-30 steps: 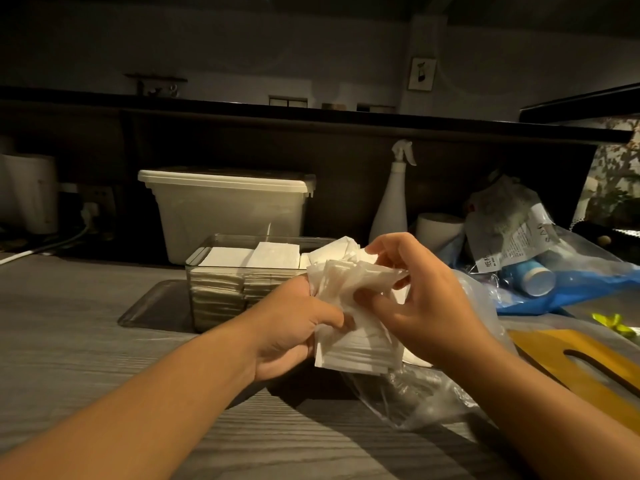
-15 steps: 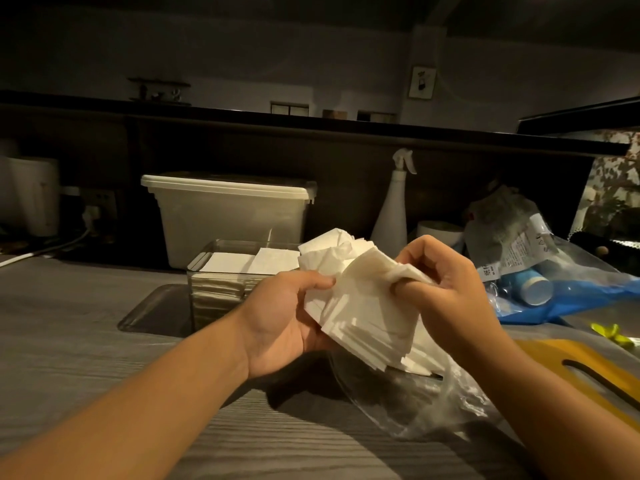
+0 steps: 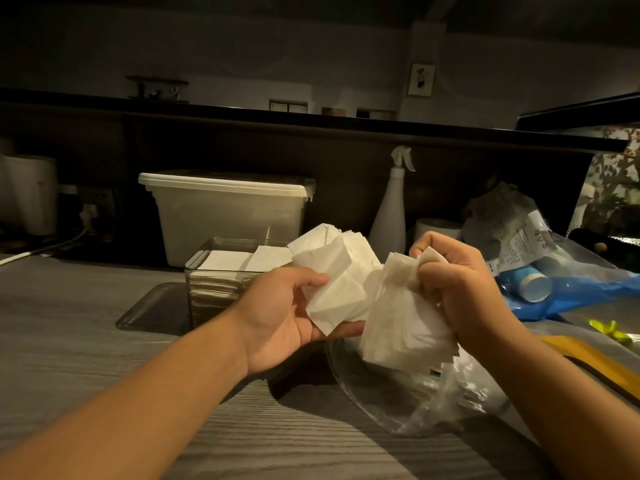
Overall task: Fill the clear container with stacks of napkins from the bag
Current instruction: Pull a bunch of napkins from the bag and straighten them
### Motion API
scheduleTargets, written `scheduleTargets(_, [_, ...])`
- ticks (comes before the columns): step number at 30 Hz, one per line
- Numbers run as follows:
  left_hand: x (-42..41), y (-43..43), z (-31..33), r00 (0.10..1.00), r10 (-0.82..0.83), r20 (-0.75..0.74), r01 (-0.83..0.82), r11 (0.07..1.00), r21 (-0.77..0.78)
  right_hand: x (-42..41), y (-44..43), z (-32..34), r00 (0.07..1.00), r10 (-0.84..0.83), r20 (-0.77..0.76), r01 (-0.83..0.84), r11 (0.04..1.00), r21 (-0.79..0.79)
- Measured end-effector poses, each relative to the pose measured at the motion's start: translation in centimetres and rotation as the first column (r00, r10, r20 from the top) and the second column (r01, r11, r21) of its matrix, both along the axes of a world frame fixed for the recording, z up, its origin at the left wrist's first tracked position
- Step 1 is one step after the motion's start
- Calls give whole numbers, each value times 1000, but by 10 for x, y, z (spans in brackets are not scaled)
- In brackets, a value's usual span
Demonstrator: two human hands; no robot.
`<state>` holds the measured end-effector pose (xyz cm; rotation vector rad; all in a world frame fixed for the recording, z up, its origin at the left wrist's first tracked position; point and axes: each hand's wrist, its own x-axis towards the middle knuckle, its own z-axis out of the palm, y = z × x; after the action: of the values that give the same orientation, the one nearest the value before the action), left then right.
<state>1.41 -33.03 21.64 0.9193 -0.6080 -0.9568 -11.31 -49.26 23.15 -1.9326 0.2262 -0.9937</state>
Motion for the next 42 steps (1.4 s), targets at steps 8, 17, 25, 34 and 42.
scheduleTargets(8, [3, -1, -3, 982, 143, 127, -155, 984, 90, -3, 17, 0, 964, 249, -97, -252, 968, -19])
scheduleTargets(17, [-6, -4, -7, 965, 97, 245, -142, 974, 175, -2, 17, 1, 957, 289, -37, -290, 957, -6])
scheduleTargets(25, [-4, -6, -9, 962, 145, 230, -183, 971, 154, 3, 21, -6, 917, 276, -288, -299, 954, -36])
scheduleTargets(34, [-3, -5, -6, 983, 132, 125, -144, 986, 87, 2, 19, -6, 935, 274, -227, -280, 960, 3])
scheduleTargets(42, [-5, -4, -7, 981, 128, 143, -143, 984, 103, 1, 21, -8, 865, 393, -312, -402, 915, 38])
